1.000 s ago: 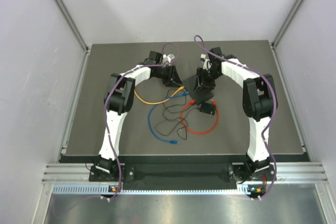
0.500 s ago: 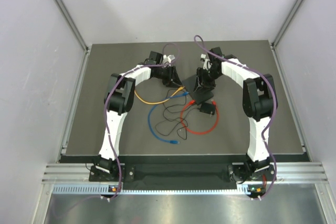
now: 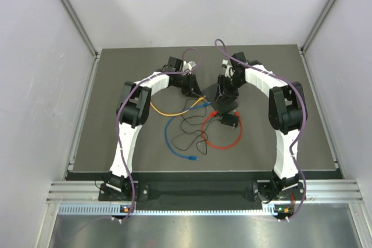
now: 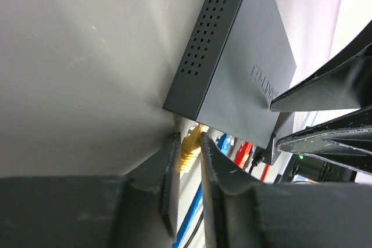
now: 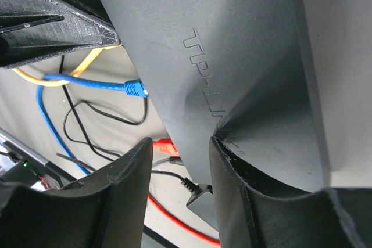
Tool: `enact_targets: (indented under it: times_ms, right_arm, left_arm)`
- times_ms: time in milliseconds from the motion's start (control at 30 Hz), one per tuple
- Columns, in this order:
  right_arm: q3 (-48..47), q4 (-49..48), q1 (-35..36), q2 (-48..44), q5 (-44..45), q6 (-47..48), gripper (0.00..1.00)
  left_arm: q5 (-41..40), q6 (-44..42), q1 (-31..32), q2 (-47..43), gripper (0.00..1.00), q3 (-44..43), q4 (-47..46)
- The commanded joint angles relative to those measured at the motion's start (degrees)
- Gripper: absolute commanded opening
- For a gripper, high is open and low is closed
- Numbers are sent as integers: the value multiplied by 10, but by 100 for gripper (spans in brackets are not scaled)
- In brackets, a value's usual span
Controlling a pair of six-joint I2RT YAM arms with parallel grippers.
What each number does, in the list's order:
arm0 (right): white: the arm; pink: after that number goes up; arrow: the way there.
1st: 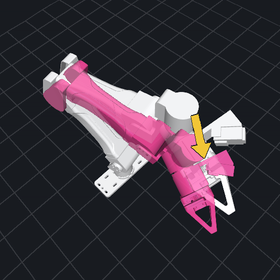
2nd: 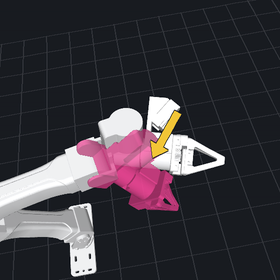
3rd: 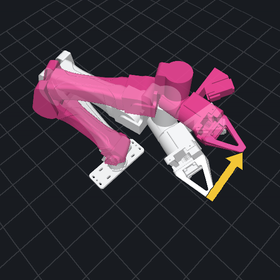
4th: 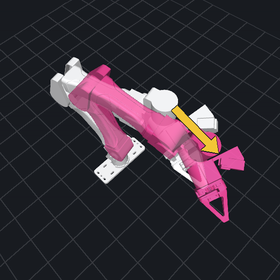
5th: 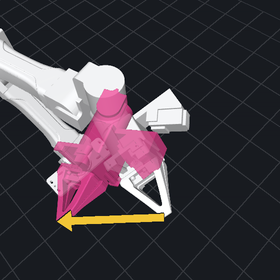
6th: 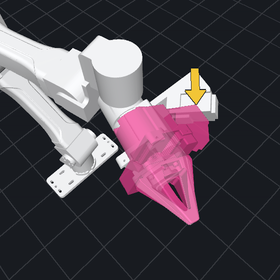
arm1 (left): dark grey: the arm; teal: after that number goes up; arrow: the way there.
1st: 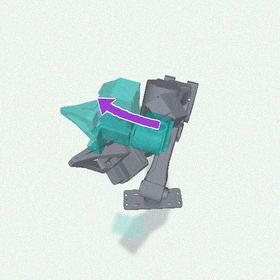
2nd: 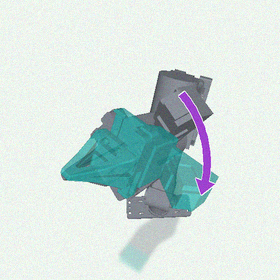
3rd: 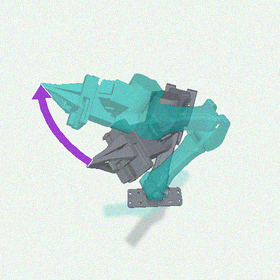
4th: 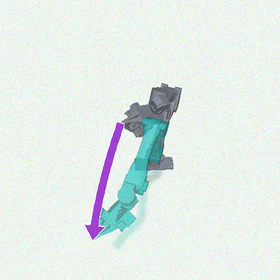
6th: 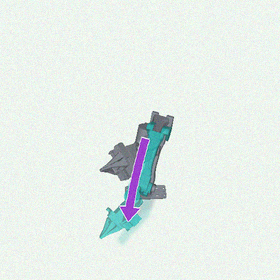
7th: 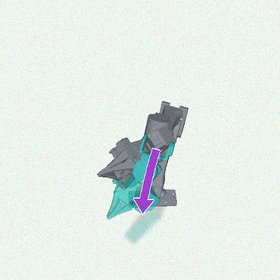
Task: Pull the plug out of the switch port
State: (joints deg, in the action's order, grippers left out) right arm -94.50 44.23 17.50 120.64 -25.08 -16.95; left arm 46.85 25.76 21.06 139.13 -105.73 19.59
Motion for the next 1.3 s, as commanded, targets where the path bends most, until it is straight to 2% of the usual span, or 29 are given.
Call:
enact_targets:
  times_ms: [0,133,300,367,567,600,667,800,867,1267]
  right_arm:
    - [-19,4,5,6,6,12,44]
    - [-20,7,10,6,13,12,44]
    - [-38,23,28,7,49,31,45]
    - [-48,28,38,2,72,39,47]
    - [-73,57,57,-11,169,71,64]
    - [-74,59,61,-11,183,75,72]
    - [-77,66,74,-7,223,78,82]
    - [-96,80,105,13,296,90,96]
    - [-104,83,111,20,309,96,100]
    - [-129,92,107,75,333,90,100]
  left_arm:
    - [-54,-20,6,9,19,-11,40]
    - [-79,-25,7,11,17,-13,50]
    - [-91,-23,6,22,0,-36,82]
    - [-95,-26,7,23,0,-40,86]
    - [-98,-36,7,28,0,-43,107]
    - [-98,-39,6,29,0,-44,113]
    - [-102,-47,6,29,0,-50,129]
    - [-104,-55,6,30,0,-55,142]
    - [-101,-55,6,32,0,-56,146]
    - [-97,-58,6,47,0,-80,172]
